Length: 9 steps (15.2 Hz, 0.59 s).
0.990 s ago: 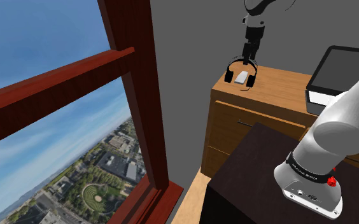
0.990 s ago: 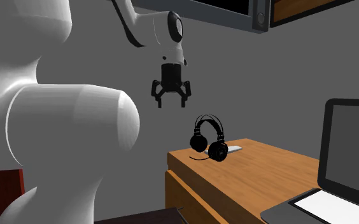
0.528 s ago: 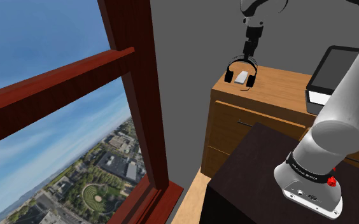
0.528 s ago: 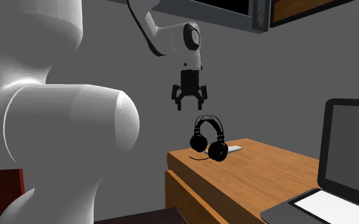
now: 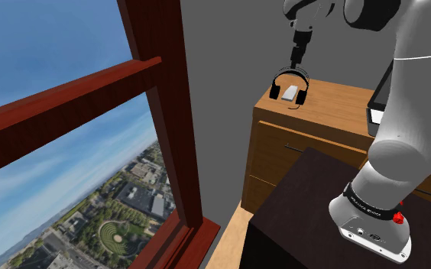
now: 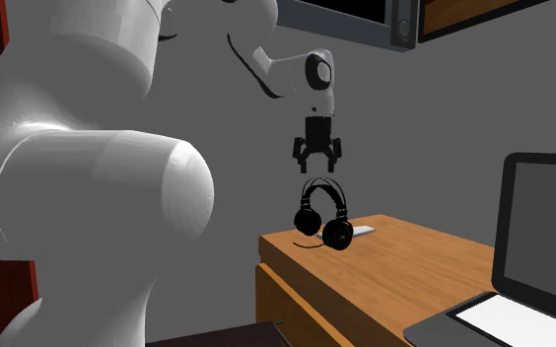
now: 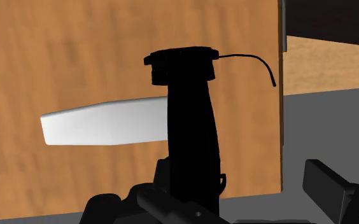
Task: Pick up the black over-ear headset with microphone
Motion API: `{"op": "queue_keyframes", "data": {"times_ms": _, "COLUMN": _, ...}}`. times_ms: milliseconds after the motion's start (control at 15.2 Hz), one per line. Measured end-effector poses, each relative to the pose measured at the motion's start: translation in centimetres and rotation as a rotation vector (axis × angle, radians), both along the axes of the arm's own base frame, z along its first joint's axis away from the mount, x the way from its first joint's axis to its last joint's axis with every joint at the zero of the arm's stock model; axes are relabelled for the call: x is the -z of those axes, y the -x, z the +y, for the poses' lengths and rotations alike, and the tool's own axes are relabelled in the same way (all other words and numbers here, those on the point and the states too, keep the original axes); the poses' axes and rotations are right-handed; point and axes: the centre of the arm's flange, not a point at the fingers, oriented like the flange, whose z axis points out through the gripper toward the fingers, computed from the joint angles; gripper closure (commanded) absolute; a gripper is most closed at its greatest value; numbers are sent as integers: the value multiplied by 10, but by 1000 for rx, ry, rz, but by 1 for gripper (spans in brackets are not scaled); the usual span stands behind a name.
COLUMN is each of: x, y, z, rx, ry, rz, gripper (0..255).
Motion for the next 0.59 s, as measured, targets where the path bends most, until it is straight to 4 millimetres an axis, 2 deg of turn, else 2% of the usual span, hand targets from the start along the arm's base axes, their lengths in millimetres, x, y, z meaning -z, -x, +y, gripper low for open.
{"op": "queue_keyframes", "data": {"times_ms": 132, "x": 5, "y": -8, "z": -17, "rx": -8, "ry": -1, "rz": -5, "gripper": 0}}
{"op": "queue_keyframes", "data": {"times_ms": 594, "x": 41, "y": -11, "z": -23, "rx": -11, "ry": -3, "rz": -7, "gripper": 0}}
